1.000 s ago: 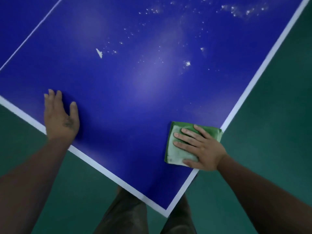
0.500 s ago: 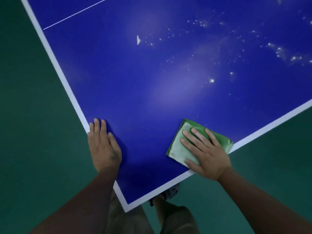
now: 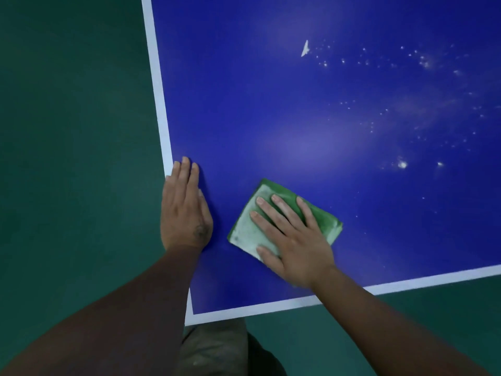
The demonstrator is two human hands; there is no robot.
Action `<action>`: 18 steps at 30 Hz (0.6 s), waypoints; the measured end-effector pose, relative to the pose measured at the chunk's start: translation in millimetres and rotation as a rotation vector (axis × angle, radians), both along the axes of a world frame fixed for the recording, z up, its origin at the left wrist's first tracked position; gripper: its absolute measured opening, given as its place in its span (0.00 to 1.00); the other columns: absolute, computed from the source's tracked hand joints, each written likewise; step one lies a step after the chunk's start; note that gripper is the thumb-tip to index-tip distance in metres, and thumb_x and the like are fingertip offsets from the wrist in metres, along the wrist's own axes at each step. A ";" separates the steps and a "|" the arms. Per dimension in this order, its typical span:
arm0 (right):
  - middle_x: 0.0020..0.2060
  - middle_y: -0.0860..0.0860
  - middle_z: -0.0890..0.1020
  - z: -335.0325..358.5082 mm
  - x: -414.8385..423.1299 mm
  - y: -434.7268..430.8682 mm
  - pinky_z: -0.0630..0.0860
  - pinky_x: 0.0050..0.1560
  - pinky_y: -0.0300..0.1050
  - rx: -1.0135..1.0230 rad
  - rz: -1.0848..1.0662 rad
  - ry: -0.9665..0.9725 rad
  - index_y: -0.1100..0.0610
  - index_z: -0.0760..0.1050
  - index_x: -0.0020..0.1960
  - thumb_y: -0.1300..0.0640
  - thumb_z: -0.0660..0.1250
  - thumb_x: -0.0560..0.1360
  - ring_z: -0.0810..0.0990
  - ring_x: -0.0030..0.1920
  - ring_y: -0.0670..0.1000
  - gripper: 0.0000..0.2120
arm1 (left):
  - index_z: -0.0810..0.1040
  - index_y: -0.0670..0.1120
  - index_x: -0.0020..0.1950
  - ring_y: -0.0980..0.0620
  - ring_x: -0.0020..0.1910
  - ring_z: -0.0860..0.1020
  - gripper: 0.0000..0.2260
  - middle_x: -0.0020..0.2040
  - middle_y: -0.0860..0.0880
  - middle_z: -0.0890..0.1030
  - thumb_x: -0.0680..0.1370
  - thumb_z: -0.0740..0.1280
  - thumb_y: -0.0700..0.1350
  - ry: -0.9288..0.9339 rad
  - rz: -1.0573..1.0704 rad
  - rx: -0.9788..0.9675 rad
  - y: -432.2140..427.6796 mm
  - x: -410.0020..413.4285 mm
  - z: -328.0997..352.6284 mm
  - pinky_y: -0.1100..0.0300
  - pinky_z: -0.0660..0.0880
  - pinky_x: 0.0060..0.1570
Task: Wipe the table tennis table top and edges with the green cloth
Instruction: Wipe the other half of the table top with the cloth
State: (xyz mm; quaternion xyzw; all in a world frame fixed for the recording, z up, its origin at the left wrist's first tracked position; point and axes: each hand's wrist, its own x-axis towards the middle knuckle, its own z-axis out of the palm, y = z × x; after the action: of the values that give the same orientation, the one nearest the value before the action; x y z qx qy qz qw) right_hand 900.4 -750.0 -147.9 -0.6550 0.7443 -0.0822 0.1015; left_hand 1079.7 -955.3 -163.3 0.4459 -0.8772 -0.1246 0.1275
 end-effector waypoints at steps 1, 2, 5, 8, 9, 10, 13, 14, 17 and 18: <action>0.88 0.47 0.56 0.7 -3.2 -7.0 0.53 0.84 0.68 0.004 0.010 0.001 0.48 0.62 0.87 0.37 0.58 0.86 0.53 0.88 0.53 0.32 | 0.65 0.38 0.84 0.44 0.87 0.58 0.24 0.86 0.42 0.64 0.87 0.53 0.40 0.002 0.001 0.001 0.2 0.0 -0.2 0.46 0.55 0.86; 0.88 0.47 0.56 1.0 -6.6 -12.8 0.53 0.84 0.68 0.001 0.021 0.001 0.48 0.62 0.86 0.37 0.58 0.86 0.53 0.88 0.53 0.32 | 0.65 0.38 0.84 0.44 0.87 0.58 0.24 0.86 0.42 0.63 0.87 0.53 0.40 0.002 0.002 0.000 0.6 -0.1 0.1 0.45 0.55 0.86; 0.88 0.47 0.57 1.0 -19.9 -36.6 0.54 0.84 0.68 -0.026 0.039 -0.004 0.48 0.63 0.86 0.37 0.59 0.86 0.53 0.88 0.52 0.32 | 0.65 0.38 0.84 0.44 0.87 0.57 0.25 0.86 0.41 0.63 0.87 0.53 0.39 -0.021 -0.009 -0.003 0.0 -1.1 2.7 0.43 0.57 0.85; 0.87 0.47 0.59 1.2 -34.3 -74.5 0.53 0.85 0.66 -0.058 -0.009 0.005 0.48 0.64 0.86 0.38 0.61 0.85 0.55 0.87 0.52 0.32 | 0.64 0.38 0.84 0.43 0.87 0.57 0.25 0.86 0.42 0.63 0.86 0.53 0.40 -0.049 -0.018 0.006 0.4 -3.2 5.4 0.42 0.58 0.85; 0.87 0.47 0.60 1.1 -42.3 -90.5 0.53 0.85 0.66 -0.069 -0.040 0.008 0.48 0.65 0.85 0.38 0.62 0.84 0.56 0.87 0.52 0.32 | 0.64 0.38 0.84 0.43 0.87 0.58 0.25 0.86 0.42 0.63 0.86 0.53 0.41 -0.053 -0.018 0.007 0.1 -2.7 5.9 0.42 0.58 0.85; 0.87 0.47 0.60 0.7 -52.9 -107.5 0.53 0.85 0.65 -0.077 -0.075 0.018 0.48 0.65 0.85 0.38 0.62 0.84 0.57 0.87 0.52 0.32 | 0.64 0.38 0.84 0.43 0.87 0.58 0.25 0.86 0.42 0.63 0.87 0.53 0.42 -0.055 -0.021 0.004 -0.5 -2.1 5.3 0.42 0.58 0.84; 0.87 0.46 0.59 1.0 -91.9 -158.5 0.50 0.86 0.64 -0.064 -0.229 0.061 0.48 0.63 0.86 0.37 0.58 0.85 0.56 0.87 0.52 0.33 | 0.64 0.38 0.85 0.43 0.87 0.57 0.25 0.86 0.42 0.62 0.88 0.54 0.45 -0.042 -0.032 -0.002 -1.3 -0.7 2.3 0.42 0.57 0.85; 0.87 0.46 0.58 0.8 -103.1 -171.5 0.49 0.86 0.64 -0.053 -0.292 0.068 0.48 0.62 0.86 0.36 0.57 0.85 0.55 0.87 0.52 0.33 | 0.64 0.38 0.85 0.43 0.87 0.57 0.25 0.86 0.42 0.62 0.88 0.55 0.46 -0.038 -0.028 0.007 -1.0 -0.5 2.0 0.42 0.57 0.85; 0.88 0.49 0.56 1.4 -107.4 -186.7 0.47 0.86 0.65 -0.017 -0.425 0.118 0.50 0.58 0.88 0.37 0.55 0.87 0.54 0.88 0.54 0.33 | 0.64 0.38 0.85 0.44 0.87 0.57 0.26 0.86 0.42 0.62 0.87 0.58 0.47 -0.041 -0.021 0.040 -0.9 -0.9 4.2 0.41 0.58 0.85; 0.88 0.51 0.57 1.8 -98.4 -183.3 0.49 0.86 0.66 -0.017 -0.450 0.139 0.51 0.58 0.88 0.38 0.54 0.87 0.55 0.87 0.55 0.33 | 0.64 0.38 0.85 0.43 0.87 0.57 0.27 0.87 0.42 0.61 0.87 0.58 0.47 -0.046 -0.021 0.050 -1.1 -0.9 4.9 0.41 0.58 0.85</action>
State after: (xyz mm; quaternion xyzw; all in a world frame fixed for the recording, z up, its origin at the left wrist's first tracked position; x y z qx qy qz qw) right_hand 802.0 -933.2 -146.0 -0.4776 0.8759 -0.0637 0.0238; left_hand 1078.8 -956.4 -158.5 0.4426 -0.8811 -0.1375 0.0948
